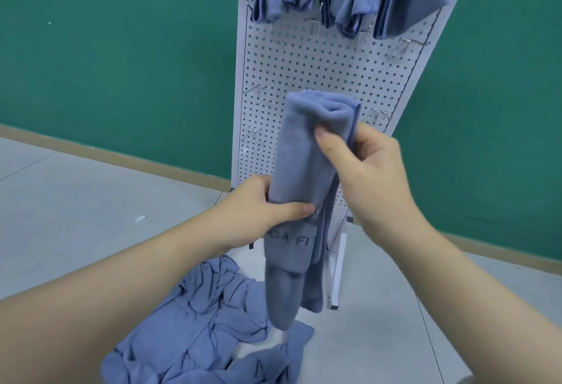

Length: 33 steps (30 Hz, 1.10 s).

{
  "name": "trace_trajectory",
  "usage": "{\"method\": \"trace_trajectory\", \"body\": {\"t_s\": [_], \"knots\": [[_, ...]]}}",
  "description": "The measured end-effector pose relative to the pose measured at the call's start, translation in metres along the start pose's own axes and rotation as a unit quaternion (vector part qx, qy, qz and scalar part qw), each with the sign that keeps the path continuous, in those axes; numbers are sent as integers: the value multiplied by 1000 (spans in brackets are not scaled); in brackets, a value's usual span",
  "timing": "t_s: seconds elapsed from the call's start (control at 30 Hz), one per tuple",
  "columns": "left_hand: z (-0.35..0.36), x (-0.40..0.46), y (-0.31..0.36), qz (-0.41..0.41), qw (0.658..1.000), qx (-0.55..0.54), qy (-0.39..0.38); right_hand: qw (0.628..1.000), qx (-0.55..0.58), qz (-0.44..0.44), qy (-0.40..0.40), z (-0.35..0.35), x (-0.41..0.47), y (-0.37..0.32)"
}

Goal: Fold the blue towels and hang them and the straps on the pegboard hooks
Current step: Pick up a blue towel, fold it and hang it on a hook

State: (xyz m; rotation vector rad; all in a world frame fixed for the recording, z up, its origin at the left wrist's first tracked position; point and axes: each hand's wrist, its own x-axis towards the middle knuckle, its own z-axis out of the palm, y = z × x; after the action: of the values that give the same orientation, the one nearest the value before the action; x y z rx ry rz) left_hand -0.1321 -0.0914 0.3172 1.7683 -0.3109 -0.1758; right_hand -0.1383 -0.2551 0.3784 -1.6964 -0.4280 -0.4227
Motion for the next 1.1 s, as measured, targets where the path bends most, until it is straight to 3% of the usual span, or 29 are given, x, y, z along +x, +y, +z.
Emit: {"method": "trace_trajectory", "body": {"t_s": [0.27,0.47,0.63,0.73,0.87,0.97,1.1], "knots": [[-24,5,8,66,995,23,75,988,38,120,89,-43,26,10],[-35,-3,14,145,958,217,117,968,120,210,65,-39,24,19],[-38,-5,15,140,965,196,103,938,205,266,83,-36,27,21],[-46,-7,16,109,988,102,44,936,205,269,102,-40,29,23],[-54,-11,16,117,992,54,-19,936,182,284,105,-48,30,26],[-53,-9,15,158,984,77,-18,932,177,302,94,-52,28,26],[-50,-5,11,139,975,172,9,927,177,319,83,-54,26,27]]}}
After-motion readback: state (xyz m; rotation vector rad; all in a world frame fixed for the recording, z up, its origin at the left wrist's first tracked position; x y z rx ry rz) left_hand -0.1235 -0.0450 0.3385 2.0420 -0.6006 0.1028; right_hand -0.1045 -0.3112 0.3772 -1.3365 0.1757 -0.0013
